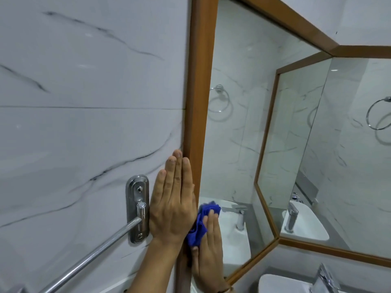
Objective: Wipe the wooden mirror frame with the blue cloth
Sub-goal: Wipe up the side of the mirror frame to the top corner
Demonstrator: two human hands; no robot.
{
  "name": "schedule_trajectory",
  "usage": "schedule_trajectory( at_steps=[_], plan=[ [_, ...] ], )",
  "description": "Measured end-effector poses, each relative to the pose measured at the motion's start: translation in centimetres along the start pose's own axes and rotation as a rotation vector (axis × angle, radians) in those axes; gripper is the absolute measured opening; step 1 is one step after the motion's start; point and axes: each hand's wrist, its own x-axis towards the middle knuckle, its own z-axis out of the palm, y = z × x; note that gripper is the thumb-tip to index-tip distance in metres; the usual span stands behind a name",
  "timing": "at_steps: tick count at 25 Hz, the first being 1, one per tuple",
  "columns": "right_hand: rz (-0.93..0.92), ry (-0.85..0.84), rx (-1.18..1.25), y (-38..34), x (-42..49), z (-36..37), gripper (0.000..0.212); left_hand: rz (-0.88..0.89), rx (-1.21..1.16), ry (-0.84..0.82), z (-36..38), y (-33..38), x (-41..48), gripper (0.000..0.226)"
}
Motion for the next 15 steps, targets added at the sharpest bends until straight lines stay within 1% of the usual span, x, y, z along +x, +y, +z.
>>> schedule_trajectory(
  at_steps=[1,2,4,5,6,7,8,10,11,13,15],
  plan=[
    [-0.11,0.04,-0.045,-0.1,2.1,-1.0,0.07,-0.007,-0.009,0.009,0.0,0.1,-0.1,0.071],
    [-0.191,0.082,-0.027,-1.1,6.7,-2.5,0.073,-0.007,-0.005,0.02,0.0,0.2,-0.3,0.07],
    [-0.317,0.205,0.064,-4.8,19.3,-5.9,0.068,-0.012,0.012,0.026,-0.2,0.4,-0.1,0.076],
    [-0.326,0.281,0.075,-6.8,24.9,-8.0,0.063,-0.027,-0.004,0.014,-0.3,0.3,0.0,0.08],
    [-0.317,0.37,0.114,-8.2,29.1,-9.8,0.063,-0.031,-0.027,-0.001,-0.5,0.3,-0.1,0.082],
    [-0.314,0.424,0.122,-9.0,32.2,-10.6,0.065,-0.029,-0.027,-0.004,-0.5,0.2,-0.1,0.082],
    [-0.286,0.427,0.116,-8.9,33.2,-10.4,0.067,-0.028,-0.015,-0.013,-0.4,0.2,-0.2,0.081],
    [-0.275,0.416,0.099,-7.1,29.8,-8.6,0.066,-0.036,-0.036,-0.012,-0.4,0.2,-0.1,0.079],
    [-0.264,0.381,0.088,-6.0,25.7,-7.3,0.066,-0.036,-0.052,0.003,-0.5,0.3,-0.2,0.076],
    [-0.177,0.282,0.058,-3.7,15.8,-4.7,0.065,-0.025,-0.069,0.015,-0.5,0.5,-0.5,0.067],
    [-0.069,0.168,0.069,-1.9,7.5,-2.0,0.064,-0.019,-0.085,-0.011,-0.4,0.2,-1.2,0.062]
  ],
)
